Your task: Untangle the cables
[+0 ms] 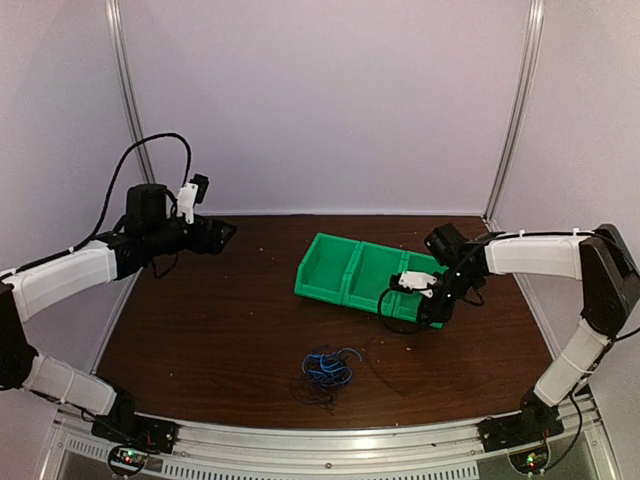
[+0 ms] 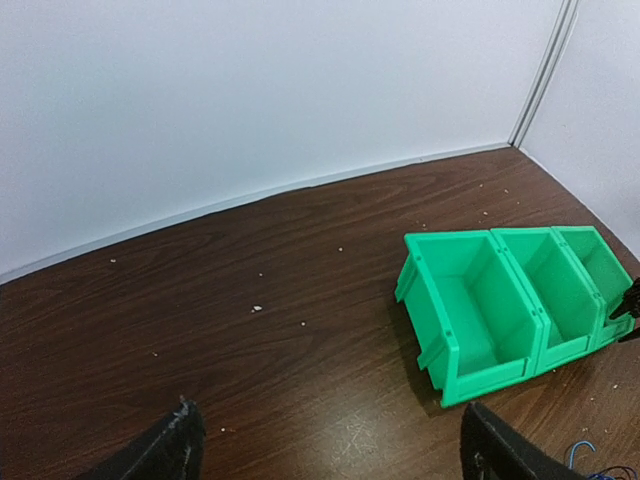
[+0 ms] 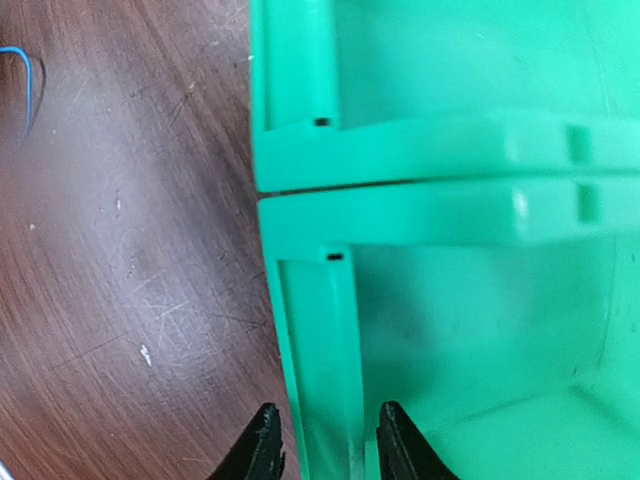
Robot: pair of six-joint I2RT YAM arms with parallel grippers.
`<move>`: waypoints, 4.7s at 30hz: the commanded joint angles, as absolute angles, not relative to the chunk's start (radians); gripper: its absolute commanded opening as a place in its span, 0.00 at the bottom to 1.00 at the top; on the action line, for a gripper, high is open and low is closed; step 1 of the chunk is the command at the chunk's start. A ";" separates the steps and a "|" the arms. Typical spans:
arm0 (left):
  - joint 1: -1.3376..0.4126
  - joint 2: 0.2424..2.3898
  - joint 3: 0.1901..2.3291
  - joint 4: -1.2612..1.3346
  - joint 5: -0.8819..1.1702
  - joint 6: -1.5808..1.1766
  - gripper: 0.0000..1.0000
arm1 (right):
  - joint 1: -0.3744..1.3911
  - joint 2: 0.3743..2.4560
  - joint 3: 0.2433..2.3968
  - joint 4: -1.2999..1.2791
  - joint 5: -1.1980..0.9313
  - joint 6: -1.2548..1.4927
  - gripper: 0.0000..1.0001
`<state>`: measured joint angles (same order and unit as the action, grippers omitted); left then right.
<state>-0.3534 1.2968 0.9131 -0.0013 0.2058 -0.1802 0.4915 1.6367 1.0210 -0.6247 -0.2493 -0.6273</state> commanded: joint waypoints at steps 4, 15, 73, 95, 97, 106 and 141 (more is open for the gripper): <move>-0.359 1.321 0.953 0.031 0.245 -0.179 0.90 | 0.496 1.613 1.051 -0.636 -0.260 -0.580 0.47; -0.729 1.366 1.014 -0.146 0.293 -0.029 0.87 | 0.496 1.323 1.034 -0.727 -0.487 -0.638 0.56; -0.995 1.319 0.430 0.913 0.286 -0.278 0.85 | 0.851 1.717 1.529 -0.732 -0.839 -0.594 0.00; -1.005 1.726 0.502 1.195 0.225 -0.292 0.13 | 0.850 1.664 1.871 -0.902 -1.000 -0.575 0.00; -1.006 1.731 0.494 1.196 0.216 -0.295 0.14 | 0.846 1.661 1.926 -0.906 -0.994 -0.578 0.00; -1.005 1.696 0.451 1.112 0.197 -0.322 0.14 | 0.681 1.674 2.245 -0.888 -1.120 -0.516 0.00; -1.024 1.521 0.556 1.103 -0.055 -0.215 0.68 | 0.772 1.566 1.595 -0.582 -1.052 -0.374 0.00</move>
